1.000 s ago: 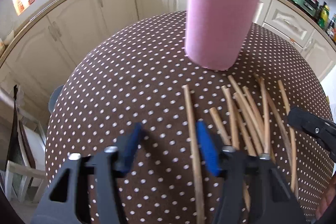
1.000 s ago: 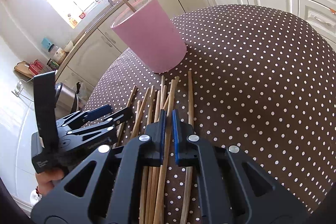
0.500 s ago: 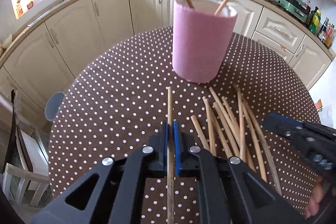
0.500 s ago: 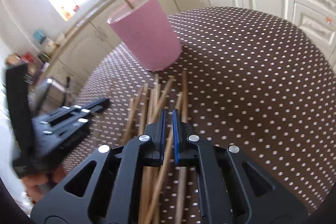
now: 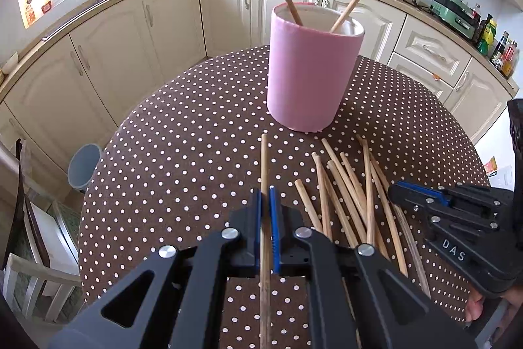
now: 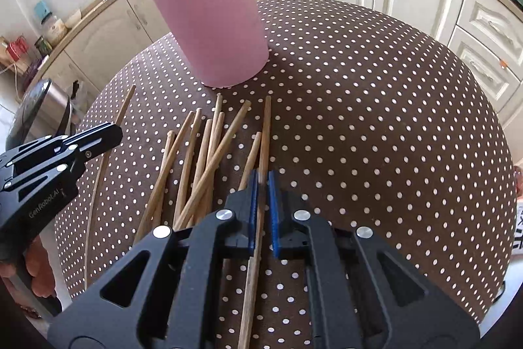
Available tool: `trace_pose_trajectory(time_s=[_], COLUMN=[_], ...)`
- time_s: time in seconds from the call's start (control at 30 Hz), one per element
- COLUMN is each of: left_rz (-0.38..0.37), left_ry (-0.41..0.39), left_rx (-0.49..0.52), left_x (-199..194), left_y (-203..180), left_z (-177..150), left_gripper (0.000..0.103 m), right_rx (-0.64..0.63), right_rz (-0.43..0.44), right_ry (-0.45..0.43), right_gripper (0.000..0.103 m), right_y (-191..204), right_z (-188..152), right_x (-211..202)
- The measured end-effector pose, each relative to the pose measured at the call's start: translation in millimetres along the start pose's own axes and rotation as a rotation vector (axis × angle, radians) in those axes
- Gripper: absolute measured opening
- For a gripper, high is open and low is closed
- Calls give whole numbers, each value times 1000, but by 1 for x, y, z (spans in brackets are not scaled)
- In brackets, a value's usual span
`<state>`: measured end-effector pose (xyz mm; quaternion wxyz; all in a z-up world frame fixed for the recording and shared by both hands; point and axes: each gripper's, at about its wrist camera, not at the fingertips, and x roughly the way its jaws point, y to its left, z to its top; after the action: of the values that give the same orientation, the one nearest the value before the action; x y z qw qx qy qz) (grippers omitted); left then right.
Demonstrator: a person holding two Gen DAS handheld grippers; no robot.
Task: Organize utensils
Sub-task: 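Close the left tool on a chopstick while the right tool grasps another chopstick, then raise the left tool's chopstick above the pink cup while the right tool carries its chopstick there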
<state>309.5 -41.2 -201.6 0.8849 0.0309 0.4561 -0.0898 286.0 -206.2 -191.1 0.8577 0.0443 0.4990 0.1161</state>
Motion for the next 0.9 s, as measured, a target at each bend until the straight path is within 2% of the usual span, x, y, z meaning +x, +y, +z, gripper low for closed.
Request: trace_pose_trajectory(time_s=[0.17,0.37,0.47,0.6,0.9], left_rz=[-4,-18,-29,-47,-107], left_ry=[7,0,-21,-73,-246], left_rx=[3,4,8,10,-39], left_x=[4,0,-11,-36,-111], left_y=[0,-2,-2,-3,2], left_z=[2,5,7,15,35], left_gripper=[6,6,6,6,6], right_rx=[-43,-44,-16,-4,-23], right_rz=[-51,-50,-18,27,103], right_ry=[27,17,-28,-101,-299], right_gripper=[7,6,6,6,6], right_y=[8,15,12,6,13], right_z=[7,16,21,25,35], right_x=[13,21,12,-19,-98])
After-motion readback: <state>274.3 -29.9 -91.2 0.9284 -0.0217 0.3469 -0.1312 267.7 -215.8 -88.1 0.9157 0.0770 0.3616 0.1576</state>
